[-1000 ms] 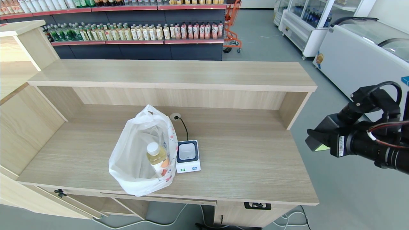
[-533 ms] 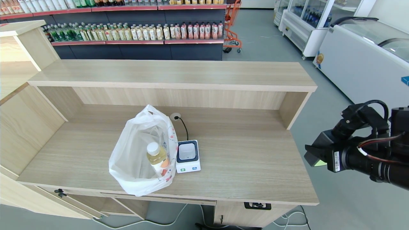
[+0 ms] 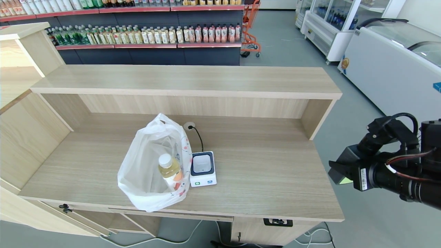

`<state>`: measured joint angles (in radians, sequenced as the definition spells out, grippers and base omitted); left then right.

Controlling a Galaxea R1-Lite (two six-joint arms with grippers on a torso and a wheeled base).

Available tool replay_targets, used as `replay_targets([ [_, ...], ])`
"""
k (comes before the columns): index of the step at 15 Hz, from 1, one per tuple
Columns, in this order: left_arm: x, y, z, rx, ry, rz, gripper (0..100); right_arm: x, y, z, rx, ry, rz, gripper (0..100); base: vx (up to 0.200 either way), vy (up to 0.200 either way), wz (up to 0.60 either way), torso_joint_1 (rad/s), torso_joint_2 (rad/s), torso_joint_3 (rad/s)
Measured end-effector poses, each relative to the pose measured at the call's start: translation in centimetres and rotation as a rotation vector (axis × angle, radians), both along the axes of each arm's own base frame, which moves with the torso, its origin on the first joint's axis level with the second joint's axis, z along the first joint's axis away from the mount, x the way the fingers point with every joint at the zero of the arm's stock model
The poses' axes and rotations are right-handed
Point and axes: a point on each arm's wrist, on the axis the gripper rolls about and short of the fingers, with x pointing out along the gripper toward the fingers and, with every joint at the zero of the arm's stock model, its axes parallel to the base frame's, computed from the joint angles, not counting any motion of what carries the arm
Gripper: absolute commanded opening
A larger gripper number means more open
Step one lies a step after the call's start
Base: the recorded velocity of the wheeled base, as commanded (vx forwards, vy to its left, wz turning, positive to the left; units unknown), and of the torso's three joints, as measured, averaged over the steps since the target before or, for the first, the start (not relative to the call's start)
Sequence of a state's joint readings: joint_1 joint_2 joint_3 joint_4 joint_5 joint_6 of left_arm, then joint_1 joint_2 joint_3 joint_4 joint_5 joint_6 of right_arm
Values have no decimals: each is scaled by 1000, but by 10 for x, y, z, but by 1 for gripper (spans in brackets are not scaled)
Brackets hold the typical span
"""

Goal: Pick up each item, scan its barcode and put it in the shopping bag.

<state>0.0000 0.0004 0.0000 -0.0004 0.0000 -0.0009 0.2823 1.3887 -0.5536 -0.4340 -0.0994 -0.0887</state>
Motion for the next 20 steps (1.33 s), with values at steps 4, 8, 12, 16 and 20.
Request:
replay_targets([
  [4,0,0,0,1,0,0,100,3,1,0,0,3,3,0,0,200,0,10,4,2],
  [8,0,0,0,1,0,0,100,20,6,-1,-3,15,1,0,0,200,0,5,5,5],
  [12,0,0,0,2,0,0,100,47,21,-10,-9,54,22,0,0,150,0,2,4,3],
  [16,0,0,0,4,0,0,100,74,45,-23,-6,92,58,0,0,0,0,0,0,0],
  [20,0,0,0,4,0,-1,100,91,62,-47,-36,136,46,0,0,0,0,0,0,0],
])
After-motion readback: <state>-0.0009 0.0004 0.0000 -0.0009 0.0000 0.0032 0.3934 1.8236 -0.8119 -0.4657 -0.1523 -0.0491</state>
